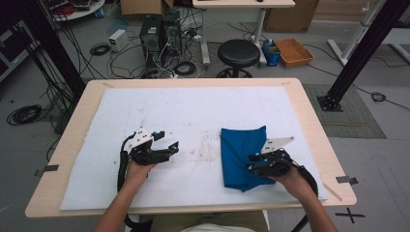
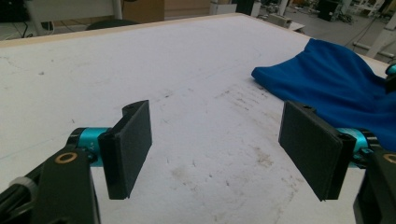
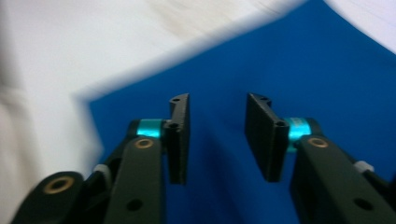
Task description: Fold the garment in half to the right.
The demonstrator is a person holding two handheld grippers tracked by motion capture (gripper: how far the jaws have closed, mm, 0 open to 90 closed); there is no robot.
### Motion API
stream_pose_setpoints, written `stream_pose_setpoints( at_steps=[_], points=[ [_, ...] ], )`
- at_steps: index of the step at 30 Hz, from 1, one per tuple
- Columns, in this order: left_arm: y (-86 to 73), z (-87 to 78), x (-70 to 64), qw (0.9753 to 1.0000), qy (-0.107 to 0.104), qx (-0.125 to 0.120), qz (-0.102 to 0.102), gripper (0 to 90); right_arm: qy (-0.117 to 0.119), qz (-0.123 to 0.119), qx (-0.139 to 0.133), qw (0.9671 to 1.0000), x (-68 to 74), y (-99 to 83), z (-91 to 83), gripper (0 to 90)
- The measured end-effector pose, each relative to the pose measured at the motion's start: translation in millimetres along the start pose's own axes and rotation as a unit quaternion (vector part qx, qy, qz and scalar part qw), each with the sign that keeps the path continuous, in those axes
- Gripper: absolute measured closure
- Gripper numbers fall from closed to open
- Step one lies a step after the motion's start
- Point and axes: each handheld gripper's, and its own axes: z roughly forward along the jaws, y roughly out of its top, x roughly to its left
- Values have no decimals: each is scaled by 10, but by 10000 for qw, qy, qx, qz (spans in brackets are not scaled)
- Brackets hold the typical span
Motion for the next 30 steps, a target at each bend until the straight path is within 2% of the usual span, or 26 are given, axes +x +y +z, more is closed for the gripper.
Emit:
stream_pose_setpoints(
  at_steps=[2, 3, 4, 5, 6, 8, 9, 10, 11, 12, 15, 17, 18, 19, 20, 24, 27, 29, 30],
  points=[
    [2, 0, 0, 10000, 0, -7, -3, 257, -210, 134, 197, 9995, -103, -104, -29, 634],
    [6, -1, -1, 10000, 4, -29, -8, 257, -266, 219, 294, 9990, -174, -174, -42, 632],
    [11, -5, 3, 10000, 14, -43, 14, 257, -266, 219, 294, 9990, -174, -174, -42, 632],
    [17, -11, 6, 9999, 22, -108, -10, 257, -70, 283, 161, 9994, -245, -243, -75, 553],
    [17, -11, 6, 9999, 22, -108, -10, 255, -2, 262, 123, 9996, -259, -251, -93, 501],
    [23, -19, 25, 9999, 81, -151, -8, 243, 20, 304, -157, 9994, -272, -251, -140, 375],
    [23, -19, 25, 9999, 81, -151, -8, 243, -73, 367, -395, 9985, -286, -245, -176, 318],
    [26, -24, 38, 9998, 91, -167, -5, 243, -73, 367, -395, 9985, -286, -245, -176, 318],
    [28, -29, 48, 9998, 107, -173, 2, 243, -261, 468, -668, 9963, -308, -234, -221, 259],
    [33, -39, 63, 9997, 131, -206, 42, 243, -692, 551, -1007, 9910, -345, -227, -292, 205],
    [44, -57, 83, 9995, 160, -228, 160, 243, -1231, 677, -1271, 9819, -401, -258, -382, 205],
    [51, -77, 106, 9993, 195, -226, 246, 243, -1442, 775, -1349, 9772, -439, -296, -443, 205],
    [51, -77, 106, 9993, 195, -226, 246, 243, -1442, 775, -1349, 9772, -439, -296, -443, 205],
    [51, -89, 120, 9991, 198, -237, 295, 243, -1641, 959, -1411, 9716, -478, -335, -509, 205],
    [51, -104, 138, 9989, 209, -256, 326, 243, -1700, 994, -1437, 9698, -493, -347, -530, 205],
    [56, -161, 206, 9989, 225, -364, 195, 243, -1955, 1184, -1579, 9606, -554, -420, -666, 204],
    [57, -195, 242, 9987, 220, -443, 110, 243, -2017, 1346, -1715, 9549, -587, -474, -753, 204],
    [55, -210, 255, 9987, 211, -461, 104, 243, -2039, 1410, -1754, 9528, -593, -491, -781, 204],
    [55, -210, 255, 9987, 211, -461, 104, 243, -2029, 1421, -1757, 9528, -593, -498, -791, 203]
  ],
)
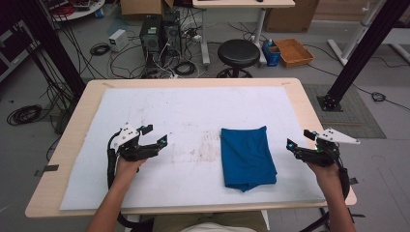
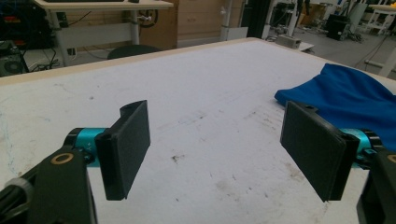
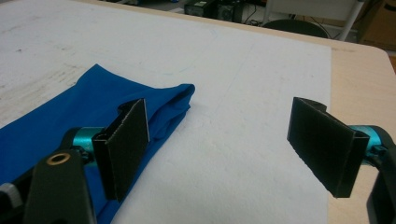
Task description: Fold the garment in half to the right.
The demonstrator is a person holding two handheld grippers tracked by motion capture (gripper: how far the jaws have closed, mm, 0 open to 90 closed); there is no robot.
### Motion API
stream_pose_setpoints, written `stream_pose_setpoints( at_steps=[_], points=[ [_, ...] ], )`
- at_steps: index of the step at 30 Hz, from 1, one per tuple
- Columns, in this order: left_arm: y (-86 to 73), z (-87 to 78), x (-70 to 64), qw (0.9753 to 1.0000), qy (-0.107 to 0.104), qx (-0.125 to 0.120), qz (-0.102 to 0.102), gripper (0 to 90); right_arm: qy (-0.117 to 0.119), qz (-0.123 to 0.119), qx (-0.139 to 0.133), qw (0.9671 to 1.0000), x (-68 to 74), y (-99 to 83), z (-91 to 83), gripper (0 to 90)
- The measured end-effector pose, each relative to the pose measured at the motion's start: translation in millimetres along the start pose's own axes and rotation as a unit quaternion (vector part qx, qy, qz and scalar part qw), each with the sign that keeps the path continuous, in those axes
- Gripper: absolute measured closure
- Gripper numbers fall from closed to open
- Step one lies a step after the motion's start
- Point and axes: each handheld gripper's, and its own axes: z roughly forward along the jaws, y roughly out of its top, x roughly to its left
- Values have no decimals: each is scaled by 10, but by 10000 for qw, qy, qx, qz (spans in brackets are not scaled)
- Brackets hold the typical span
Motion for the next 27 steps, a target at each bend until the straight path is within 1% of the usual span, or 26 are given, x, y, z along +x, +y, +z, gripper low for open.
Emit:
stream_pose_setpoints(
  at_steps=[2, 3, 5, 7, 13, 18, 27],
  points=[
    [0, -13, -6, 10000, 6, -20, 53, 243, -12, -7, 19, 10000, 13, -2, -3, 203],
    [1, -17, -6, 10000, 7, -33, 65, 243, 22, -15, 35, 10000, 23, -2, 1, 203],
    [3, -24, -5, 9999, -26, -60, 81, 243, 30, -38, 41, 10000, 36, 1, 14, 203],
    [1, -25, -6, 9999, -34, -72, 82, 243, 47, -47, 59, 10000, 42, 1, 20, 203],
    [-12, -33, -7, 9999, -53, -72, 98, 243, -16, -32, 49, 10000, 51, -5, 18, 203],
    [-11, -40, -13, 9999, -65, -93, 116, 243, -21, -22, 38, 10000, 48, -7, 20, 203],
    [-24, -30, 2, 9999, -75, -74, 54, 243, 58, -20, 106, 9999, 61, -33, 72, 203]
  ],
)
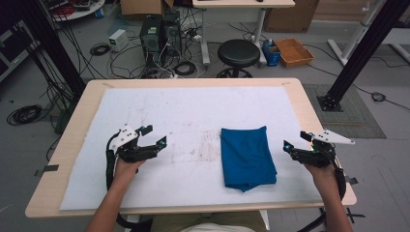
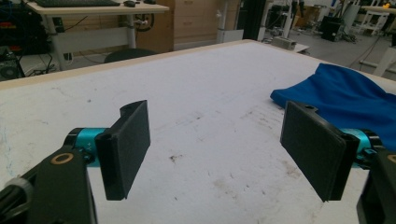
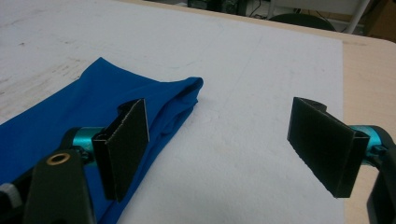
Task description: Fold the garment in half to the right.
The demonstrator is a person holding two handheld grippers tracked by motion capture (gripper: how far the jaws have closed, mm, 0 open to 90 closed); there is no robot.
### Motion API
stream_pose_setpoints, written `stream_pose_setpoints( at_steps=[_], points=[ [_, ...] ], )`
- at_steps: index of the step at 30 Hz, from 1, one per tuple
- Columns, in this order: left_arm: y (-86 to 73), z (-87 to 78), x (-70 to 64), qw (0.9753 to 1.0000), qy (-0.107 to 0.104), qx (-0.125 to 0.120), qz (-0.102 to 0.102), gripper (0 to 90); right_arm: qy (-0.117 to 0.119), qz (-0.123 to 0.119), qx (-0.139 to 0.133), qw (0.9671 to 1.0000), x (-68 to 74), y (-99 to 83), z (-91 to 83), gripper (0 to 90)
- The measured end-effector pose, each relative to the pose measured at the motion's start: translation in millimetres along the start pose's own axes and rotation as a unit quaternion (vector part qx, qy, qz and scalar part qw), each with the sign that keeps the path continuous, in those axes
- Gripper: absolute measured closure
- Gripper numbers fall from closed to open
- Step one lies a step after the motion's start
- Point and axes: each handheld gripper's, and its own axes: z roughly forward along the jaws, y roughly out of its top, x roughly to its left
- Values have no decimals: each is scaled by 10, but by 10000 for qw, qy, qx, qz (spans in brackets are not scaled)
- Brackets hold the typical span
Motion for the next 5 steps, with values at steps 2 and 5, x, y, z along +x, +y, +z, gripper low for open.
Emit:
stream_pose_setpoints(
  at_steps=[2, 5],
  points=[
    [-1, -1, 2, 10000, -1, -2, -12, 243, 13, -3, 9, 10000, 4, -1, 6, 203],
    [-3, 0, 8, 10000, 8, 1, -4, 243, 16, 12, 21, 10000, 9, -3, 9, 203]
  ],
)
